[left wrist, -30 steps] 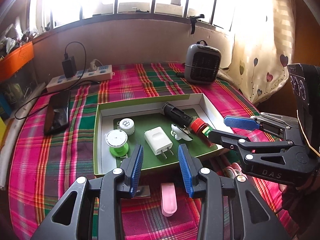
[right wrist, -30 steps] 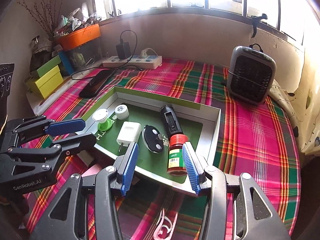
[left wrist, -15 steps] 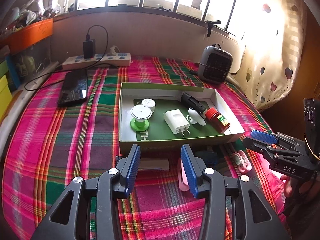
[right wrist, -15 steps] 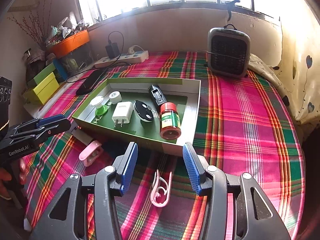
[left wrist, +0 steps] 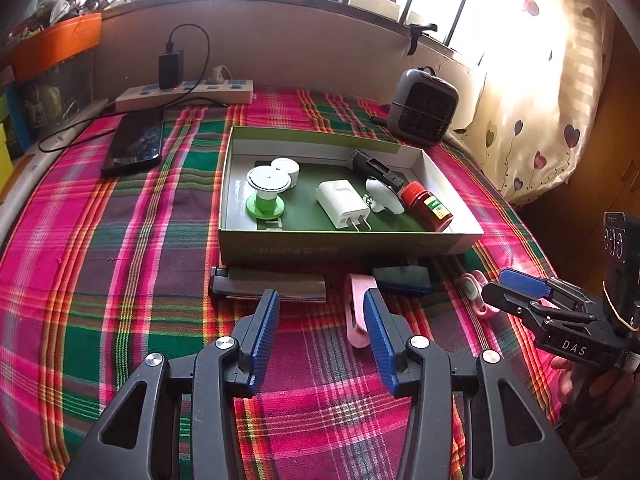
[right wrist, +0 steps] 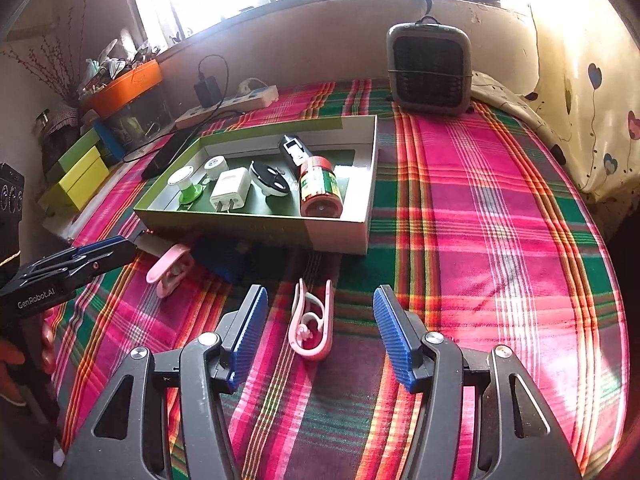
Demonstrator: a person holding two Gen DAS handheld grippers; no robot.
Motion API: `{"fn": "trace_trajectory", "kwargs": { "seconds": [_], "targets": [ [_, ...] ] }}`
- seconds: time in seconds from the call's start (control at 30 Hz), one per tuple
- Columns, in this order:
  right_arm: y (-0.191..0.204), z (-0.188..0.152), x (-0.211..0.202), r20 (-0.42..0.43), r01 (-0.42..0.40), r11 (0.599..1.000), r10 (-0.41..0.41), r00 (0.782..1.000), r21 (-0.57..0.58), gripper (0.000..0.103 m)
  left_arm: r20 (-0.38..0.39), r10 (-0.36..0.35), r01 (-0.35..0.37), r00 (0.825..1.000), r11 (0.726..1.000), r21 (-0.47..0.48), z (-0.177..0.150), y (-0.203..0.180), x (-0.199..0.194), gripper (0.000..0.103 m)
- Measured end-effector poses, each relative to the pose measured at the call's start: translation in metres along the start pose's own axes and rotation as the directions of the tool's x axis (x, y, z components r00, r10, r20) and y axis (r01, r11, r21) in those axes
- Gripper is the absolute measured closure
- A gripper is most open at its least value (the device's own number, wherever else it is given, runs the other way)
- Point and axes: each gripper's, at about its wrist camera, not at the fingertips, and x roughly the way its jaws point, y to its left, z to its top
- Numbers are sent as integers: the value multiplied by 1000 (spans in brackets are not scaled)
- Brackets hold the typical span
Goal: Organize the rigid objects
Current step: 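Withdraw both open grippers from the tray toward the pink items, then close the right gripper on the pink-white hook while the left closes on the pink clip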
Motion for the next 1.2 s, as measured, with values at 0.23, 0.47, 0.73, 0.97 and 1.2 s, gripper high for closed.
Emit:
{"fn": "trace_trajectory", "kwargs": {
  "seconds": [0.23,0.47,0.73,0.97,1.2],
  "targets": [
    [6,-4,6,-17,7,1000,-8,1000,-19,47,-14,-26,26,1000,1000,10,-5,-7,4,60],
    [10,-8,12,-35,25,999,-27,999,-36,46,-33,-32,33,999,999,24,-8,-13,10,59],
    [15,-8,16,-40,63,995,-66,997,-75,46,-57,-38,41,998,997,62,-8,-26,20,59],
    [17,-7,17,-44,95,991,-100,994,-95,46,-60,-14,20,998,996,92,-4,-35,27,59],
    [14,-7,17,-43,99,991,-103,994,-88,46,-66,3,4,998,994,109,-2,-42,33,59]
  ]
}}
